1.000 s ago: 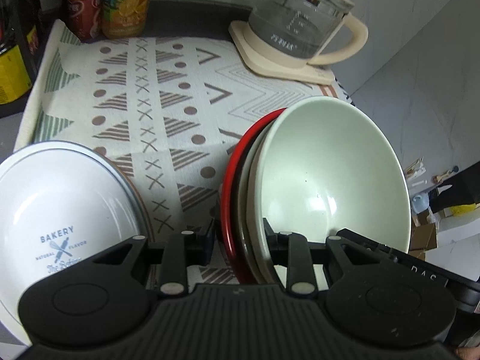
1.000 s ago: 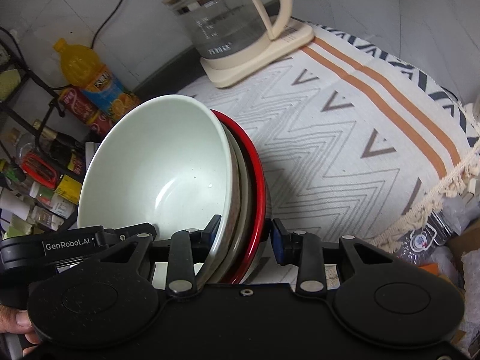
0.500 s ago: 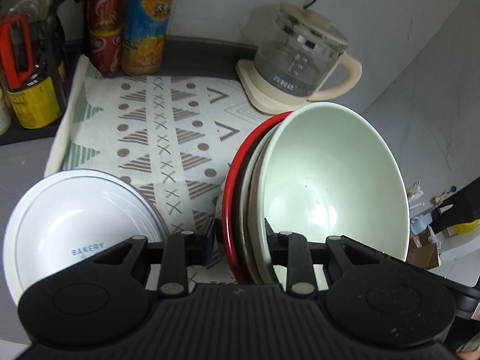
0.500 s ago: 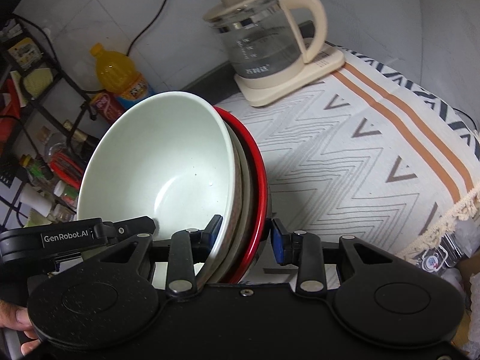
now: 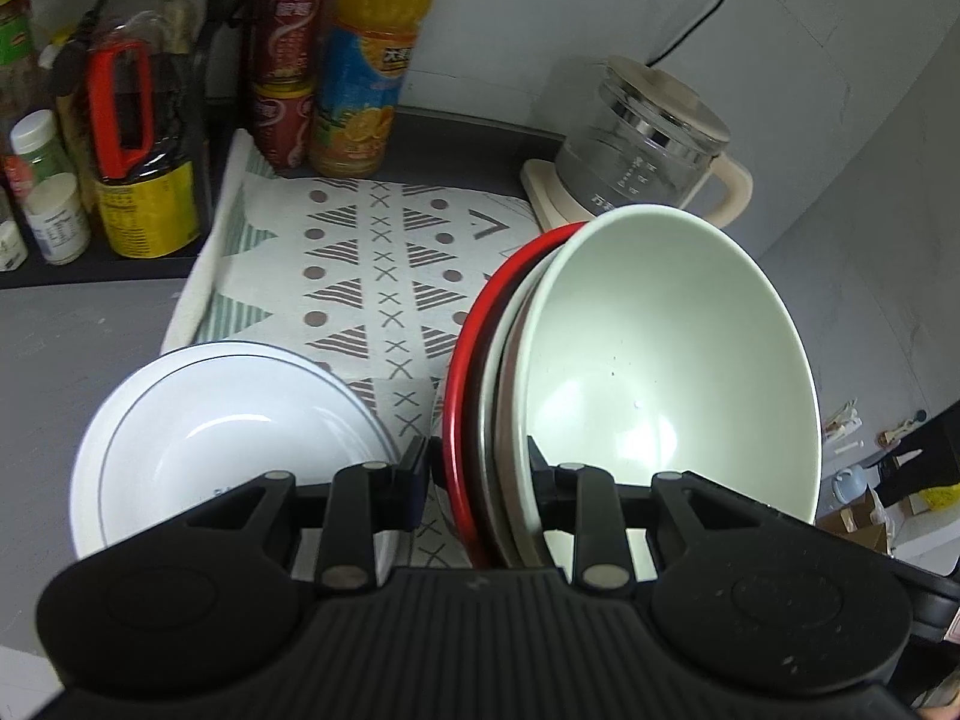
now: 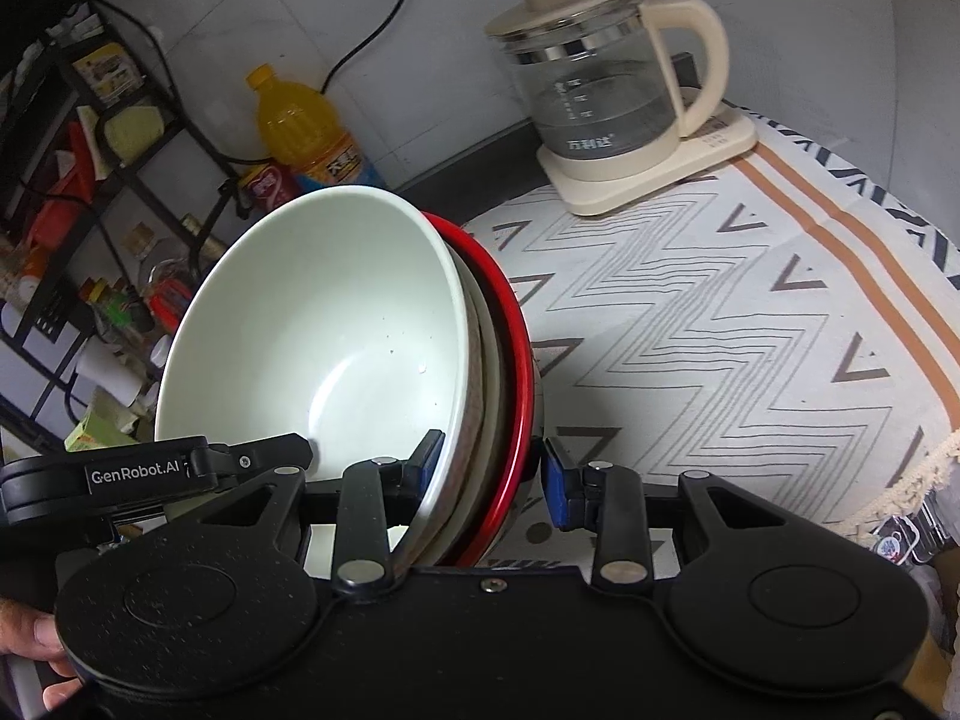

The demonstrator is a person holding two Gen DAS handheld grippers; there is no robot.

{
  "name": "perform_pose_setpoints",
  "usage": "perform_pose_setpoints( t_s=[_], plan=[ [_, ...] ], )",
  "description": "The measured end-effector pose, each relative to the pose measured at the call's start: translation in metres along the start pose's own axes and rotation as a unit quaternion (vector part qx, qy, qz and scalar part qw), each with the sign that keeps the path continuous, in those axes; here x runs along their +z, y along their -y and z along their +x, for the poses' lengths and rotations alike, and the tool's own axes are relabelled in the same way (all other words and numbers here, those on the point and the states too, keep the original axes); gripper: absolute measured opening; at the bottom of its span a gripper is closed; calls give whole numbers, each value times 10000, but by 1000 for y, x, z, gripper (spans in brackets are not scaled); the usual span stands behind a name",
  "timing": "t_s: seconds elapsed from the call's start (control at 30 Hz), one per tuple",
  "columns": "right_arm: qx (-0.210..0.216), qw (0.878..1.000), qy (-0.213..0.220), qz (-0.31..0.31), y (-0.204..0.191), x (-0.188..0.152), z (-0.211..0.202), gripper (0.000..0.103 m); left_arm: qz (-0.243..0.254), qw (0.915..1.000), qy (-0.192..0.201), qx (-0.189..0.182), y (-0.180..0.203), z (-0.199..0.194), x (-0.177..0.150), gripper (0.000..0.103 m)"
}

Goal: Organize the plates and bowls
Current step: 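Lift the bowl stack and carry it over the plate stack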

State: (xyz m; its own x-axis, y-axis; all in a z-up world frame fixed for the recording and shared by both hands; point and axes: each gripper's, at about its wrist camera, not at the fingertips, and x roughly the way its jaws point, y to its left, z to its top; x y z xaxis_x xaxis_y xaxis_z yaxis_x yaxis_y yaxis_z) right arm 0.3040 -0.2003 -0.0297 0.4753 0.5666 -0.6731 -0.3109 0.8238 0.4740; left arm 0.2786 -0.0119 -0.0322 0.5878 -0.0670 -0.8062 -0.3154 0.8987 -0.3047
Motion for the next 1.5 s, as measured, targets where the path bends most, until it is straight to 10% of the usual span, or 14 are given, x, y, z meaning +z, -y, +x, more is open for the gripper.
perform_pose_setpoints(
  t_s=[1.5],
  plan=[
    [743, 9837, -1199, -1113, -96, -19, 85, 34, -1521, 9828, 131, 1039, -121, -39, -30, 28]
  ],
)
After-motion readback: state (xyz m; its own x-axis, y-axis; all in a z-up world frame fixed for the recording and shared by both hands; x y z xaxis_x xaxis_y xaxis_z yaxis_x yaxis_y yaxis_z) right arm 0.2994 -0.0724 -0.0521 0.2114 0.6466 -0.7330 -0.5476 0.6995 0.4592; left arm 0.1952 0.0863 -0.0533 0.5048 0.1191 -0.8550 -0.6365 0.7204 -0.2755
